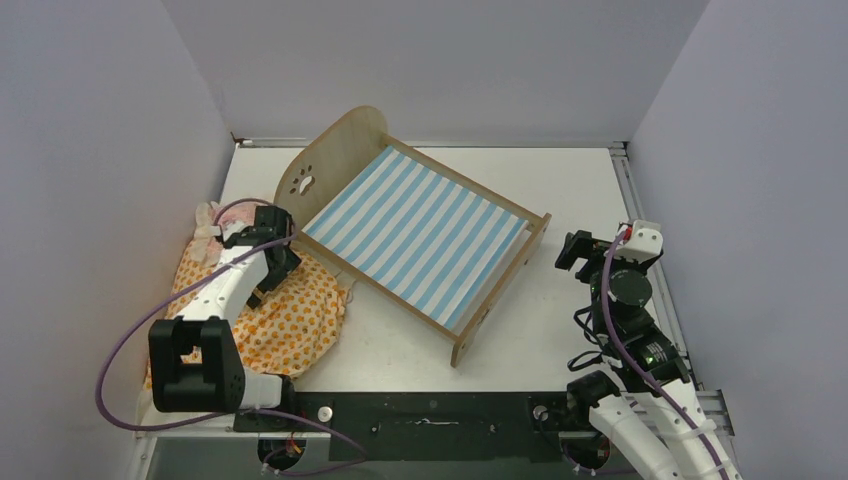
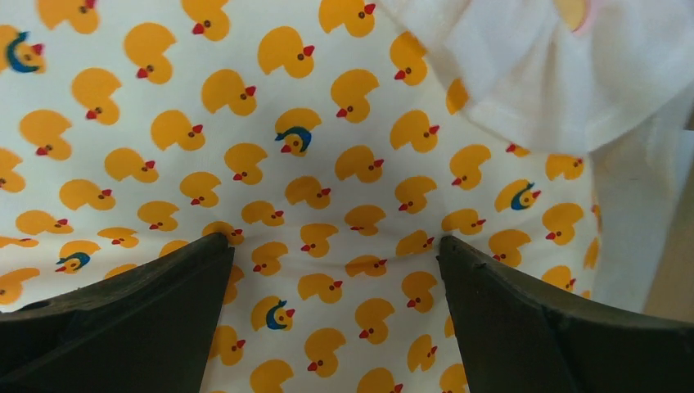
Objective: Set up the pet bed
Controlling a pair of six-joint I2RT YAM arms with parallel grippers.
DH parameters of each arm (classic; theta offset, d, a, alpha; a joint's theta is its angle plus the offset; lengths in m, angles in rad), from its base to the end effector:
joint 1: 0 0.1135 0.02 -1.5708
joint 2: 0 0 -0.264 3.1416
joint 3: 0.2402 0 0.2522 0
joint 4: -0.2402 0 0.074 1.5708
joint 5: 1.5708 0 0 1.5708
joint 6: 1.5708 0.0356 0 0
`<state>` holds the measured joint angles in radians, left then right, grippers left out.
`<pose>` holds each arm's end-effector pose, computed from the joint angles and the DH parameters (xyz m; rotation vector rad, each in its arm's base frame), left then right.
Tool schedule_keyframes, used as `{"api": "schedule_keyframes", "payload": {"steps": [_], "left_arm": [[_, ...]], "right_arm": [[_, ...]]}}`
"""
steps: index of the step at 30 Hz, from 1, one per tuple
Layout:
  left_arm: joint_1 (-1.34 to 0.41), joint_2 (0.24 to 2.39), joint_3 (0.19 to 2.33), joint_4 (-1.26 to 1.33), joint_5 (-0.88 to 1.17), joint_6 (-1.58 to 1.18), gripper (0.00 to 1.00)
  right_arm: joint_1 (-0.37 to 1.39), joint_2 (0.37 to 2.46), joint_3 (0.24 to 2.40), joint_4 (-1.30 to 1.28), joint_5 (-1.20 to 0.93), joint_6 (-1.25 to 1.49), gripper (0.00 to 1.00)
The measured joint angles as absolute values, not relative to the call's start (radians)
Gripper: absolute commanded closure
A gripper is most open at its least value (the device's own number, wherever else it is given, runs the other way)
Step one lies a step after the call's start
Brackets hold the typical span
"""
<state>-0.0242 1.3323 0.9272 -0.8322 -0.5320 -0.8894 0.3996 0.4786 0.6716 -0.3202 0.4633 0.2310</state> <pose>0.2410 0.0122 0.2297 -1.1889 2.2925 0.4393 0.1163 0.0319 0.3275 0.2025 1.6730 0.0804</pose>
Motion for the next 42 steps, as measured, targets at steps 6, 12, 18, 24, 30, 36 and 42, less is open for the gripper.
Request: {"api": "schedule_keyframes", "payload": {"steps": [6,12,18,24,30,36,42], "left_arm": [[-0.016,1.417,0.818,-0.727,-0.469,-0.945,0.79],[0.023,1.342,0.781,-0.718,-0.417,-0.962,1.00],[0.047,1.063,0.849,-0.850,-0.403,-0.939,1.00],[0.074,0.876,1.042,-1.031,-0.405,-0.909,1.00],[0.074,0.801,1.277,-1.126,-0.372,-0.864,1.00],[0.075,0.796,1.465,-1.094,-0.133,-0.846,1.00],[0.072,0.864,1.513,-0.966,0.159,-0.894,1.00]], "right_arm": [[0.400,0.477,0.671,-0.320,0.462,0.233,0.10],[0.400,0.476,0.671,-0.320,0.462,0.232,0.10],[0.400,0.476,0.671,-0.320,0.462,0.228,0.10],[0.405,0.494,0.674,-0.319,0.462,0.221,0.10],[0.467,0.585,0.723,-0.313,0.463,0.187,0.10],[0.480,0.629,0.755,-0.284,0.439,0.170,0.10],[0.479,0.700,0.858,-0.284,0.177,0.161,0.10]]}}
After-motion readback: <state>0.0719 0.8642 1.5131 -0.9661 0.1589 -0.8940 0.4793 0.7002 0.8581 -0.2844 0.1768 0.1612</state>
